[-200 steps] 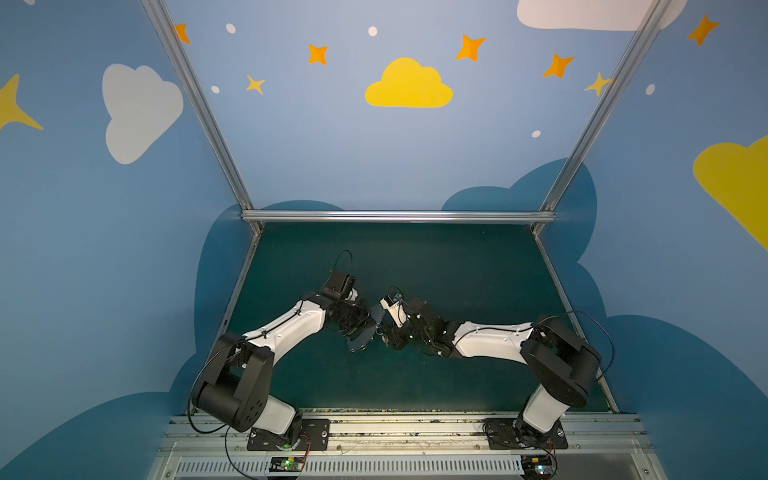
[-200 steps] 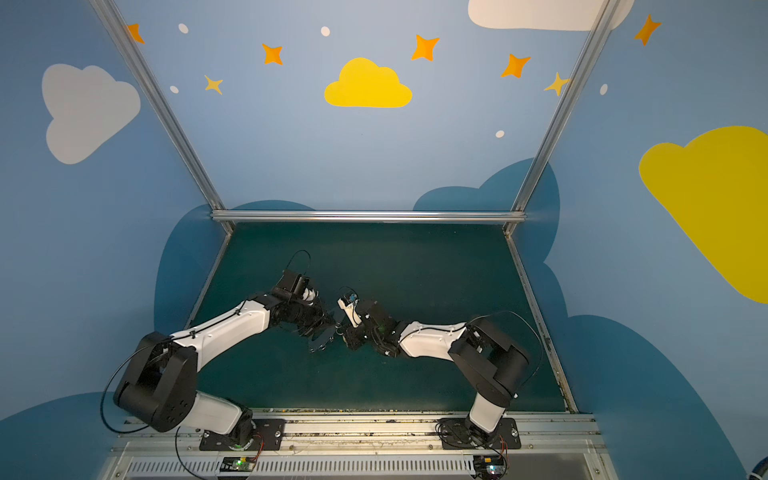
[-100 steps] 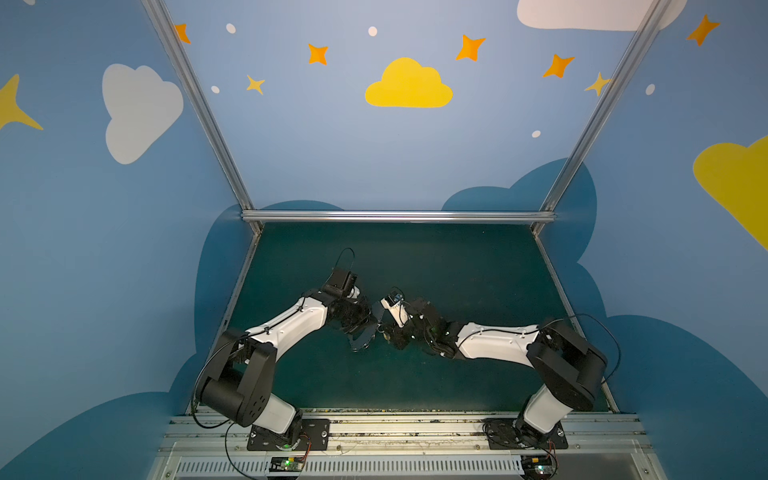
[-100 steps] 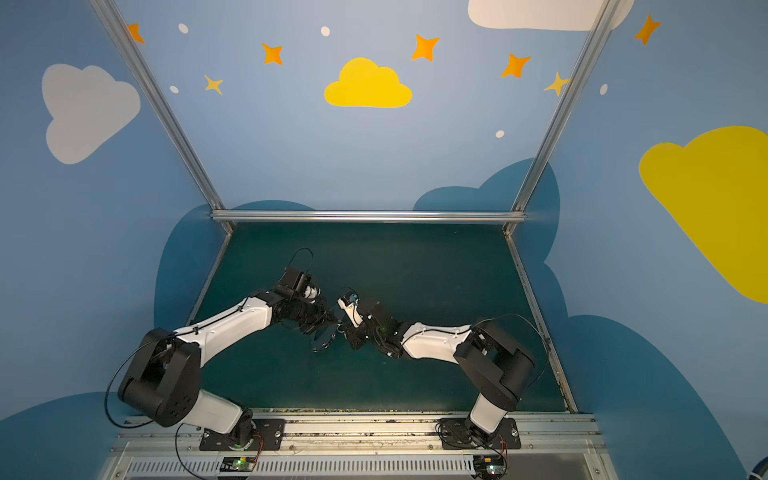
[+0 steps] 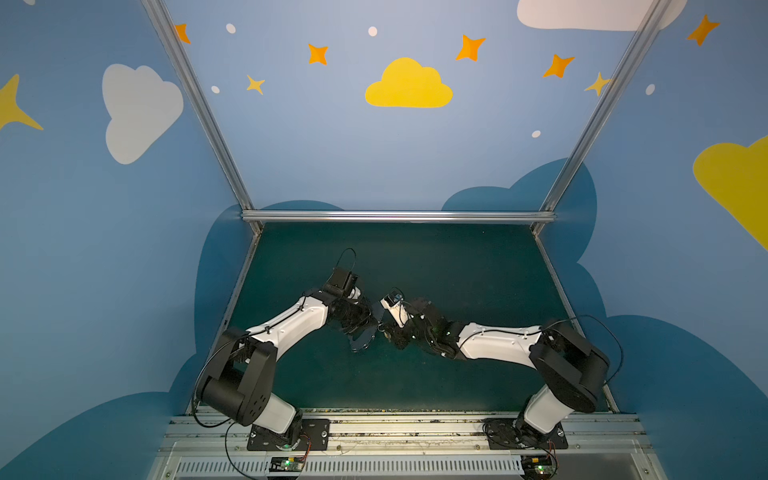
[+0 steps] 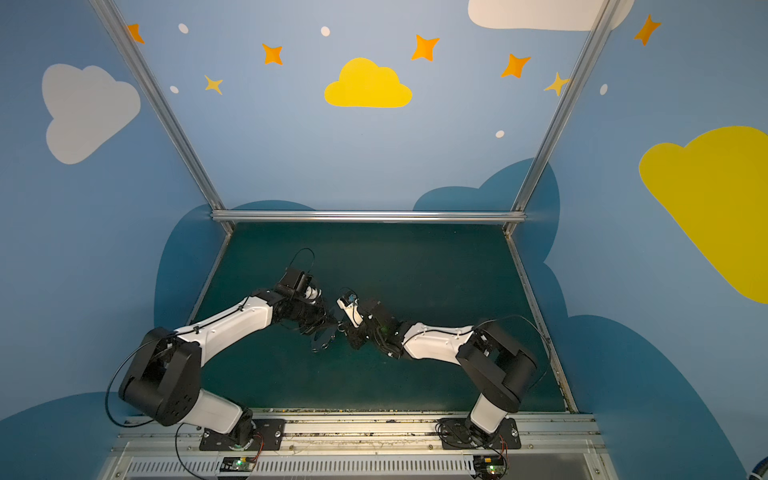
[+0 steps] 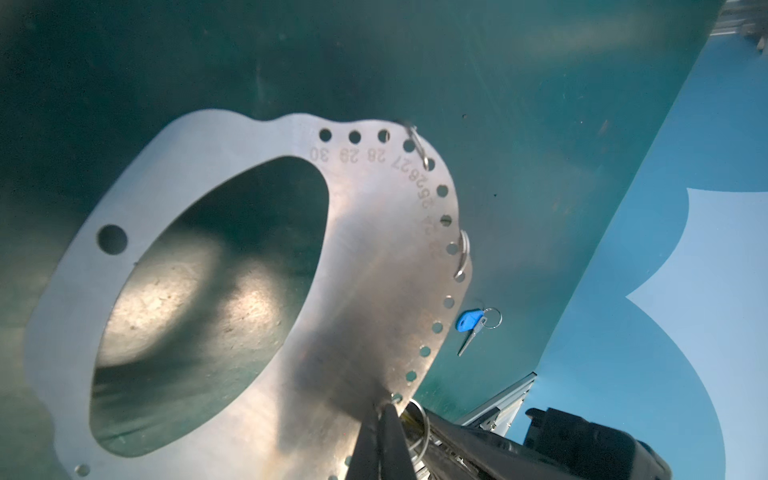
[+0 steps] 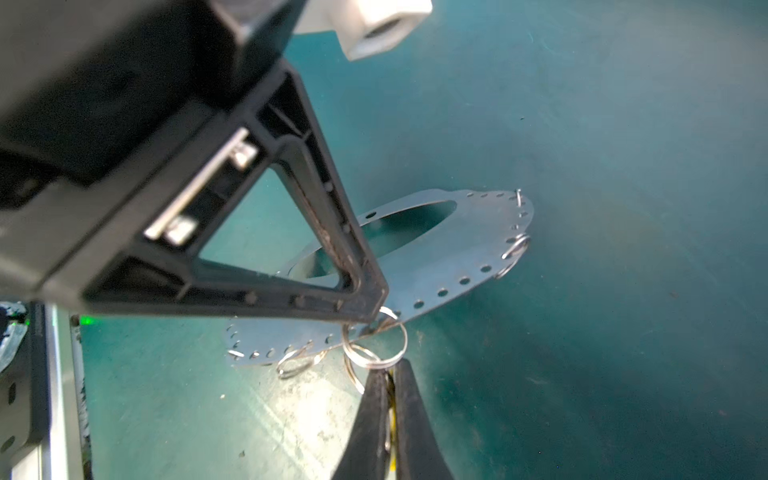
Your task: Put the keys on the keyring
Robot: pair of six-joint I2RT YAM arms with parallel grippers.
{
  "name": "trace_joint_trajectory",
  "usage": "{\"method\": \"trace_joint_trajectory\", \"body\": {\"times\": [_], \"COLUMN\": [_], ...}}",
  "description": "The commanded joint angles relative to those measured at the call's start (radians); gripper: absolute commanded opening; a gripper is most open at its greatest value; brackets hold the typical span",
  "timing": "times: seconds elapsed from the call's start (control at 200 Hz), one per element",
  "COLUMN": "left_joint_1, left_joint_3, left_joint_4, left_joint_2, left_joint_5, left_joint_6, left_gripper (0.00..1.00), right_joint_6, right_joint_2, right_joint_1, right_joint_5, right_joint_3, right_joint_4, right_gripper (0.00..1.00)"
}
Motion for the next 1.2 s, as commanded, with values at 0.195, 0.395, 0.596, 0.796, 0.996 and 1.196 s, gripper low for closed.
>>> {"method": "trace_joint_trajectory", "body": {"times": [0.195, 0.395, 0.596, 0.796, 0.996, 1.196], "left_joint_1": [-0.007, -0.007, -0.007, -0.007, -0.01, -0.023], "left_joint_3": [0.023, 0.028, 0.027, 0.033, 0.023, -0.028], "left_joint_4": [-0.06, -0.081, -0.082, -0.108, -0.102, 0.042], "left_joint_2": [0.024, 0.024, 0.02, 0.016, 0.008, -0.065], "left_joint_5": [0.003, -0.007, -0.005, -0.04, -0.072, -0.017], "left_joint_6": [0.039, 0.048, 0.051, 0.069, 0.059, 0.035], "left_gripper": [0.04, 0.04, 0.04, 0.04, 0.14, 0.22], "right_joint_6": [-0.062, -0.092, -0.104, -0.084, -0.032, 0.008], "right_joint_2": [-0.063, -0.086, -0.101, -0.09, -0.12, -0.206], "right_joint_1": [0.005, 0.006, 0.006, 0.002, -0.016, -0.053], "right_joint_5": [0.039, 0.056, 0.07, 0.072, 0.02, -0.05], "right_joint_3": [-0.002, -0.012, -0.014, -0.008, -0.046, -0.109], "right_joint_4": [0.049, 0.046, 0.04, 0.018, -0.014, -0.041], "right_gripper": [0.0, 0.0, 0.0, 0.0, 0.0, 0.0]}}
